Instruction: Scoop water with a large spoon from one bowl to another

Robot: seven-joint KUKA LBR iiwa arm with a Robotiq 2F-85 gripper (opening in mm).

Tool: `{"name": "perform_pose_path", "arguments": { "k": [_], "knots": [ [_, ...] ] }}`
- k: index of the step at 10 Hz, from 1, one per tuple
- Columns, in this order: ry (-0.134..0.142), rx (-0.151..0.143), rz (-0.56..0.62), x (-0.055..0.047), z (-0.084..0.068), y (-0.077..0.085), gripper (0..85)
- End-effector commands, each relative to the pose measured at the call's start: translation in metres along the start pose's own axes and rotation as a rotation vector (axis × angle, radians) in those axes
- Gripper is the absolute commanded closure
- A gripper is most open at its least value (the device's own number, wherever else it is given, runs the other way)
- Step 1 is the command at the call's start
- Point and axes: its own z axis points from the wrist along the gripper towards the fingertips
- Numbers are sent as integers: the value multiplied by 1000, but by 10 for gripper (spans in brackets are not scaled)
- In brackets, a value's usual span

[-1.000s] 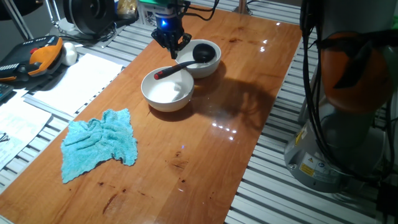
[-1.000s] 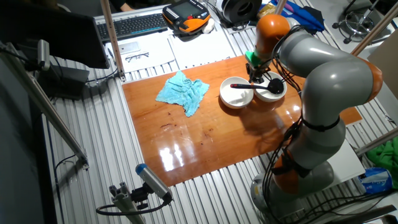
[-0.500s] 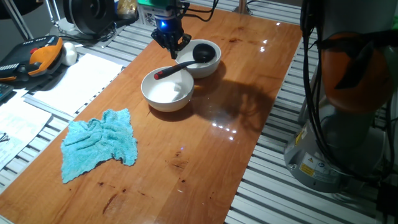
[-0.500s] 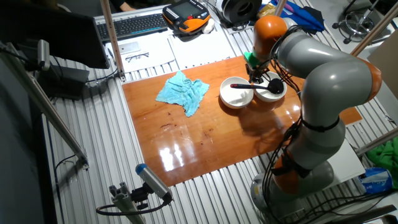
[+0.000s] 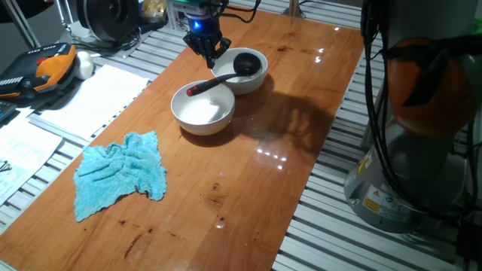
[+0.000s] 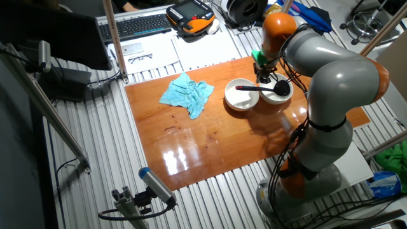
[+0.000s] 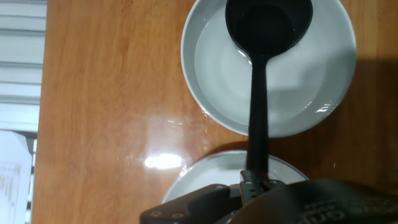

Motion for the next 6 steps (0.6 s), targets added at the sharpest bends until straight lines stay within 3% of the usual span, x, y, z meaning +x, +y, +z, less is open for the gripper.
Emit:
{"name": "perform_pose_path", "arguments": {
  "k": [1,4,6],
  "knots": [
    [5,-4,6,-3,4,1,850],
    [34,1,43,-13,4,-1,850],
    [26,-9,75,-12,8,0,850]
  ]
}}
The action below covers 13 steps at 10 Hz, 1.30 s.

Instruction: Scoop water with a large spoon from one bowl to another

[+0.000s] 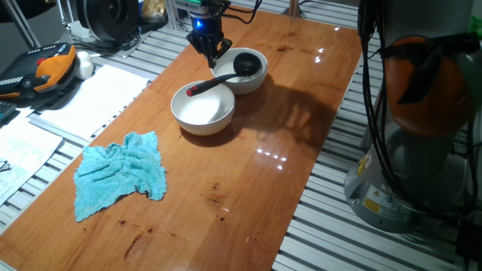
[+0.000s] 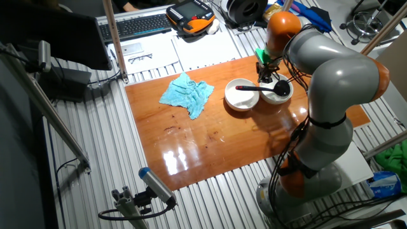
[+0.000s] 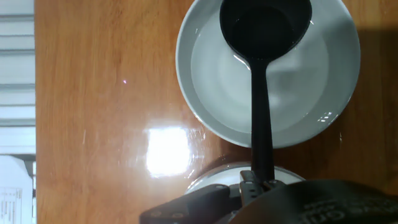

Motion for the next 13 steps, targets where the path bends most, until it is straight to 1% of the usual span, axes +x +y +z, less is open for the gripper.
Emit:
{"name": "perform_pose_path", "arguments": {
  "k": [1,2,3,4,5,7,9,10,13],
  "knots": [
    [-2,-1,6,0,0,0,850],
    [-11,1,10,1,1,0,850],
    [-17,2,16,2,1,0,680],
    [-22,1,22,2,2,0,680],
    [-23,1,23,3,2,-1,510],
    [-26,-3,34,5,4,-1,510],
    [-32,-12,43,7,9,-5,510],
    [-32,-14,44,7,11,-6,510],
    [-18,-10,52,6,13,-7,510]
  ]
}}
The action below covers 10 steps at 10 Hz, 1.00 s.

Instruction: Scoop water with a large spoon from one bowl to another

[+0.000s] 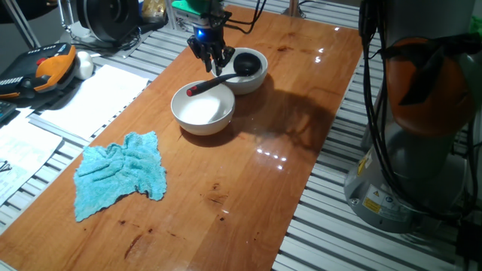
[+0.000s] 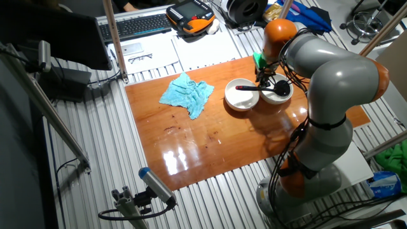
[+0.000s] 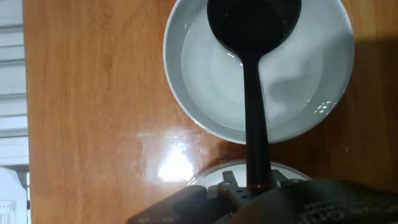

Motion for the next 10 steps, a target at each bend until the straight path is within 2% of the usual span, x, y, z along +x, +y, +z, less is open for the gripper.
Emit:
{"name": "perform_pose_path", "arguments": {
  "k": [1,5,6,7,10],
  "knots": [
    [-11,0,1,1,1,0,510],
    [-61,-5,23,3,5,-3,510],
    [-88,-13,20,4,10,-7,510],
    [-104,-28,14,6,14,-11,510],
    [-108,-23,11,4,15,-12,510]
  ]
}}
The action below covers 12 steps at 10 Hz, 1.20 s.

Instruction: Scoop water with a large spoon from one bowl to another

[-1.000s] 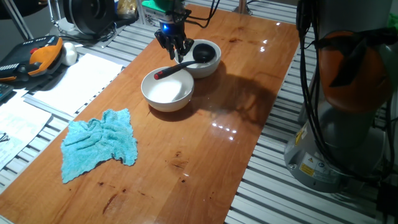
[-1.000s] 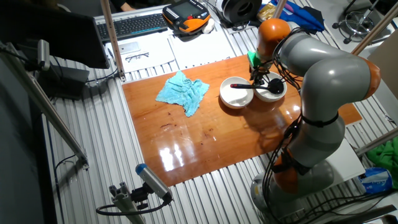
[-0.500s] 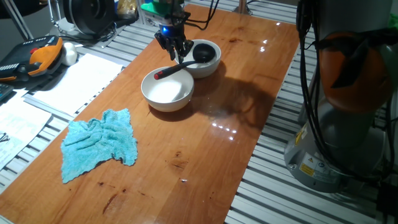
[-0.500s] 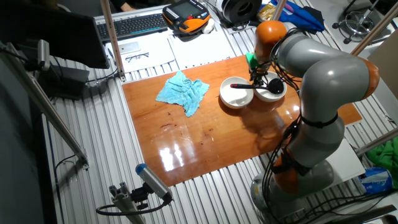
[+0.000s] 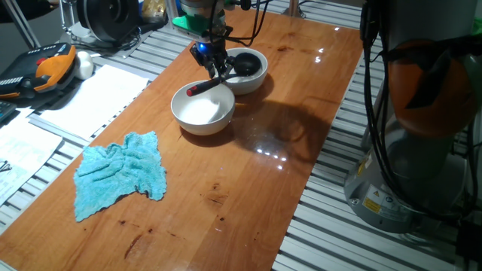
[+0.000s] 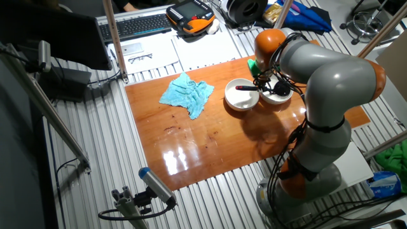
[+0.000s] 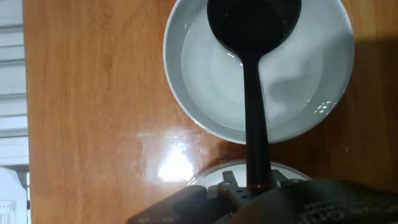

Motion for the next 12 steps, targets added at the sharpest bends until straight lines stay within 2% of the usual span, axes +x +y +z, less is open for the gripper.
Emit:
{"name": "perform_pose_path", "arguments": {
  "k": [1,2,7,12],
  "knots": [
    [0,0,3,-1,0,0,510],
    [0,-3,6,0,1,0,340],
    [8,-1,-5,1,7,3,340],
    [3,-5,-4,8,9,1,340]
  ]
}}
